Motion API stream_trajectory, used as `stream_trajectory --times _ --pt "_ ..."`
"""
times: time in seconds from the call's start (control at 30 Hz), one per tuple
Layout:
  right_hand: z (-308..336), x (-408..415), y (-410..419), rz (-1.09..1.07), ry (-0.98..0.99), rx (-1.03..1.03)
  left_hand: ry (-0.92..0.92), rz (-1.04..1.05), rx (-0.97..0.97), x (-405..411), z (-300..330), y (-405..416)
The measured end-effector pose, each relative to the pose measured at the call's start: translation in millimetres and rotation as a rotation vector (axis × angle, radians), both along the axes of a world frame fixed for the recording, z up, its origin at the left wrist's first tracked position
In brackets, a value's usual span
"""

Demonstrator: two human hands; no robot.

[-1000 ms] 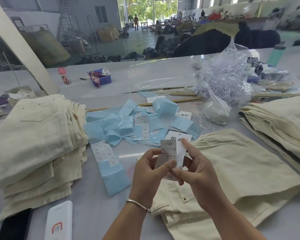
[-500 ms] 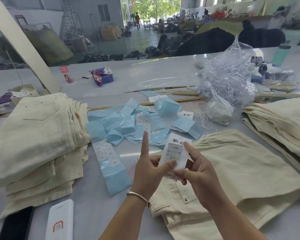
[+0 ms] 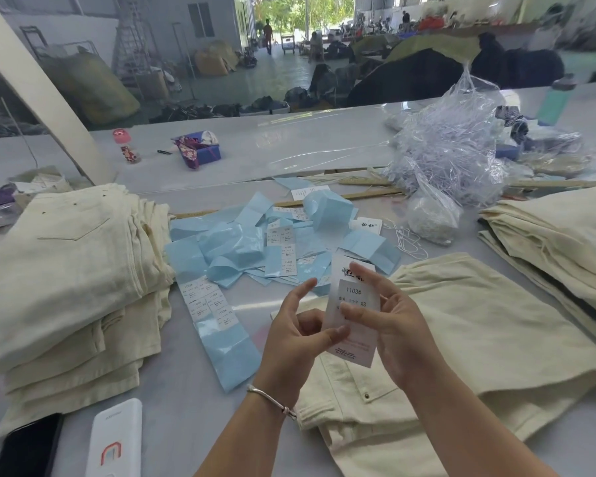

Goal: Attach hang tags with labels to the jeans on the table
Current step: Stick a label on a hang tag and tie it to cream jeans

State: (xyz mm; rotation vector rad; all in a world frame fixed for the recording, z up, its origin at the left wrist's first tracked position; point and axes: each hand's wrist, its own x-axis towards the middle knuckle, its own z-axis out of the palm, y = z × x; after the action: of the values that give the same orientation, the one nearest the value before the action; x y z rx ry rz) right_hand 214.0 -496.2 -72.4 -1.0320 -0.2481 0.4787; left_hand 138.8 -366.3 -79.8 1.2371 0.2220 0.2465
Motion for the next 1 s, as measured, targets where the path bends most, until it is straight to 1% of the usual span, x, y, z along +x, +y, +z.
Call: stream_trajectory --times 0.17,0.27,0.43,0.5,0.53,0.67,0.73,0.8,0.9,0.97,1.0 --pt "0 3 4 -0.071 0.025 0.002 -0.069 -0.11 -0.007 0 -6 3" --pt "-1 3 8 -0.137 0.053 0.001 -0.07 -0.139 -0.012 2 -14 6" --pt "-8 4 12 -0.185 0.138 -0.019 -0.012 -0.194 -0.026 3 -25 8" --pt "-12 8 11 -0.209 0.119 -0.075 0.042 -0.212 -0.015 4 -27 6" --pt "-13 11 8 -0.235 0.065 -0.13 0.073 -0.208 -0.002 5 -28 4" --pt "-21 27 -2 -0.323 -0.261 -0.445 0.152 -0.151 0.113 24 -28 -11" --pt "-26 34 -5 -0.33 -0.343 -0.53 0.157 -0.085 0.125 41 -29 -21" --pt "-31 41 -7 -0.342 -0.36 -0.528 0.171 -0.022 0.043 59 -32 -32" --pt "-38 58 -11 -0.383 -0.283 -0.466 0.232 0.001 -0.11 87 -39 -46" --pt "-44 73 -14 -0.406 -0.195 -0.436 0.253 0.058 -0.11 108 -46 -55" --pt "-48 81 -16 -0.417 -0.163 -0.427 0.253 0.108 -0.046 119 -51 -60"
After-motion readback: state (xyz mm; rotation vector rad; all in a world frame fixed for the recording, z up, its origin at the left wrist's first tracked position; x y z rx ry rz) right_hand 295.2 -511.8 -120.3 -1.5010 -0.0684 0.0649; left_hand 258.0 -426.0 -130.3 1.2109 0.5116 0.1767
